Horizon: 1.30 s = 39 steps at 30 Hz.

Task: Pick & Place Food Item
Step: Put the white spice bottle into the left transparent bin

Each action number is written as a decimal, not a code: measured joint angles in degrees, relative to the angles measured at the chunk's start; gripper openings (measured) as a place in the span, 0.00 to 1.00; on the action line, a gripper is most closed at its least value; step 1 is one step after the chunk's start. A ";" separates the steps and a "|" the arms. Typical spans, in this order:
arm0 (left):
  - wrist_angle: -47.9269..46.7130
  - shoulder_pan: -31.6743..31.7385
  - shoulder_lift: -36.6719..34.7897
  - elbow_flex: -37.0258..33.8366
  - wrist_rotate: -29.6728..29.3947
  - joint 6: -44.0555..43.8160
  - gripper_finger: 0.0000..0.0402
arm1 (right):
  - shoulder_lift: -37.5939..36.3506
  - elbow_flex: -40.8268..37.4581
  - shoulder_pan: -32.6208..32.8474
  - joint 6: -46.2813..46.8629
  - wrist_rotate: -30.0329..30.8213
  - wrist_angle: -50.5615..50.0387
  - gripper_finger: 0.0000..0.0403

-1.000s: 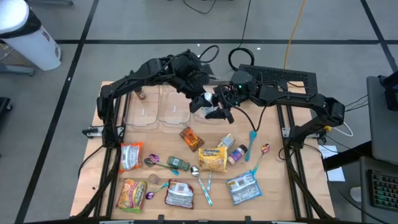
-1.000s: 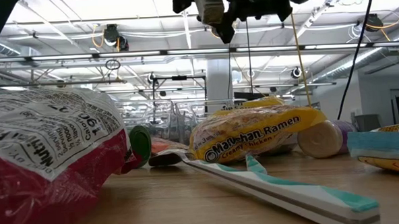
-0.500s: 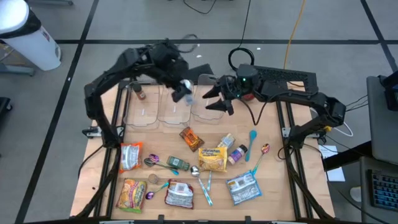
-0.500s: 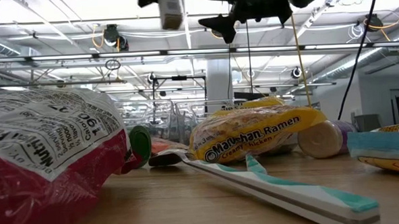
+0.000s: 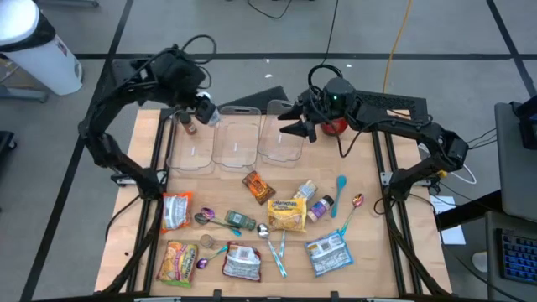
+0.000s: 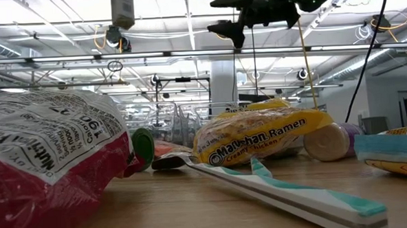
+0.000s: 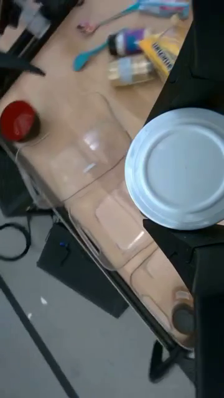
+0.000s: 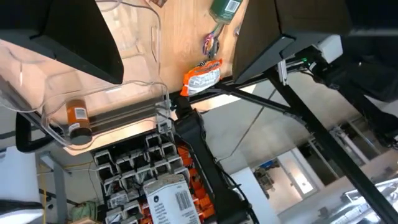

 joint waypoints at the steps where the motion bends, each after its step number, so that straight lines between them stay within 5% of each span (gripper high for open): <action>1: 0.02 -0.03 -0.69 -0.84 -1.41 -1.42 0.51 | 0.00 0.00 0.00 -0.23 0.02 0.04 0.73; 14: 1.69 -2.11 -10.85 -28.88 -17.27 -31.26 0.51 | 0.05 -3.22 0.02 0.10 0.19 0.42 0.73; 27: 18.18 -4.48 -11.95 -50.38 -23.09 -39.79 0.51 | 0.05 -6.60 0.04 1.31 0.21 0.46 0.73; 39: 29.12 0.88 -11.95 -62.32 -24.61 -40.59 0.51 | 0.05 -6.62 0.13 1.41 0.21 0.50 0.73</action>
